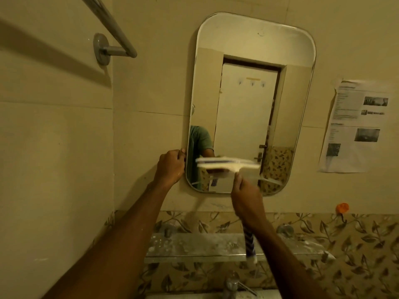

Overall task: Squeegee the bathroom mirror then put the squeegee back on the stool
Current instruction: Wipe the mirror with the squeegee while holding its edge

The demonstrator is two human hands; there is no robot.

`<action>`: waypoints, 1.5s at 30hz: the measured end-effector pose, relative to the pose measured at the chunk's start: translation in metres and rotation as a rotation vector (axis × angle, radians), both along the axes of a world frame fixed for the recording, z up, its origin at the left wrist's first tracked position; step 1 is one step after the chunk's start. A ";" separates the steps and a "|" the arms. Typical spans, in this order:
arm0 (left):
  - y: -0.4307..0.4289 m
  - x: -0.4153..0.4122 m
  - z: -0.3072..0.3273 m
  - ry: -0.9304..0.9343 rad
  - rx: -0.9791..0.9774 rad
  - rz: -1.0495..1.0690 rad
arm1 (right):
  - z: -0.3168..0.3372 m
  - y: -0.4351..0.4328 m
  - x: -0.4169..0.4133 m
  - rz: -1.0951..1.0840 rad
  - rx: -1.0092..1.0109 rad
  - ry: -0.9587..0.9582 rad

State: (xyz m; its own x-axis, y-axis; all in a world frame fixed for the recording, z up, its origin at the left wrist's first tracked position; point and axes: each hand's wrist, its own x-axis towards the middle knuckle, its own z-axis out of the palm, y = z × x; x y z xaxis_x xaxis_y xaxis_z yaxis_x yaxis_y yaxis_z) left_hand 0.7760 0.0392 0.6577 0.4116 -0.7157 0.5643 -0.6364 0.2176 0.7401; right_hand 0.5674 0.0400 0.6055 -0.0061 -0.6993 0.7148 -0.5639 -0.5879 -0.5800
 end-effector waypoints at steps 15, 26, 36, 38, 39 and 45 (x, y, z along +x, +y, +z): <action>0.003 -0.003 0.004 -0.015 0.014 0.001 | -0.009 -0.011 -0.034 -0.014 0.018 -0.019; -0.001 0.000 0.001 -0.051 -0.003 0.000 | -0.046 -0.019 -0.043 -0.107 0.081 -0.089; -0.003 0.002 -0.002 -0.046 -0.007 0.007 | 0.007 -0.040 -0.074 -0.136 0.064 -0.192; -0.002 0.002 -0.002 -0.055 -0.012 0.010 | -0.025 -0.033 -0.063 -0.130 0.114 -0.188; -0.001 0.001 -0.002 -0.061 -0.015 0.008 | -0.038 -0.028 -0.060 -0.127 0.128 -0.174; 0.000 0.001 0.000 -0.057 -0.001 -0.006 | -0.009 -0.029 -0.093 -0.107 0.216 -0.365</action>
State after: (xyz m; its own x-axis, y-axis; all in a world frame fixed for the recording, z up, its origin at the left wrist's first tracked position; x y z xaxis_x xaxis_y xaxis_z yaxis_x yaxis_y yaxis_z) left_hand 0.7768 0.0396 0.6575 0.3748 -0.7175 0.5871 -0.6762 0.2217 0.7026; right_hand 0.4740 0.0112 0.5963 -0.3116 -0.8144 0.4896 -0.3506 -0.3804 -0.8558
